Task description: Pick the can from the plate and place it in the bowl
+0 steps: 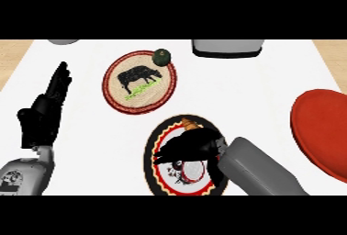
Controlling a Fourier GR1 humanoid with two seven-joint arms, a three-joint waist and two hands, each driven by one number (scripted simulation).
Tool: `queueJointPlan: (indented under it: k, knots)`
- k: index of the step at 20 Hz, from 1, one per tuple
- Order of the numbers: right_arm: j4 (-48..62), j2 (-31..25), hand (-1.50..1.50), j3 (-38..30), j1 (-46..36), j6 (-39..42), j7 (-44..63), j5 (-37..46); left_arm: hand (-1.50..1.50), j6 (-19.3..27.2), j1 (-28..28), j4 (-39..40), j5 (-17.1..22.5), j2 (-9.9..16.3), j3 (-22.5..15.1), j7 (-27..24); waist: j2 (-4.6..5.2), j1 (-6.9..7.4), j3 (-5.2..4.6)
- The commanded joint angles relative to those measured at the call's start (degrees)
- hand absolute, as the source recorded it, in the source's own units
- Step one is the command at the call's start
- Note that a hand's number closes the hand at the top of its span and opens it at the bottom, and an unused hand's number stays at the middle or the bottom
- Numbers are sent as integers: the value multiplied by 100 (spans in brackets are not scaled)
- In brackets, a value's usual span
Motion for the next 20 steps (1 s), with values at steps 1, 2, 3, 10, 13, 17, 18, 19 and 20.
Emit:
queueJointPlan:
  k: [1, 2, 3, 10, 13, 17, 18, 19, 20]
  knots:
    - [328, 377, -150, -127, -116, 164, -201, 387, 0, 18, -91, 121, -243, -101, 78, -12, 1, -6, 0]
    - [120, 329, 150, 258, 66, -146, -253, 596, 0, 64, -99, 112, -225, -200, -6, -49, 0, -11, 0]
    - [626, 73, 150, 159, -203, -308, -962, 602, 0, -10, 46, -317, -191, -119, -33, 236, 4, 36, 2]
    - [635, 496, 150, -130, -5, -598, -1151, 989, 0, -172, -66, 34, -299, -287, 86, 118, 1, -8, 0]
    - [651, 485, 150, -387, -13, -526, -1313, 940, 0, -291, 172, -206, -197, -158, 333, 14, -3, 9, 0]
    - [40, 589, 150, -538, 659, -600, -260, 886, 0, -43, -117, 125, -427, -421, 210, -44, -17, -83, -2]
    - [305, 866, 150, -766, 872, -878, 569, 893, 0, -225, -153, 26, -221, -138, 443, 127, -44, -152, -3]
    - [342, 905, 150, -857, 1306, -1133, 1065, 949, 0, -85, 87, 20, -333, -240, 370, -12, -82, -282, -7]
    - [294, 920, 150, -1228, 1380, -1234, 1506, 864, 0, -141, 152, -19, -289, -196, 391, 33, -133, -407, -11]
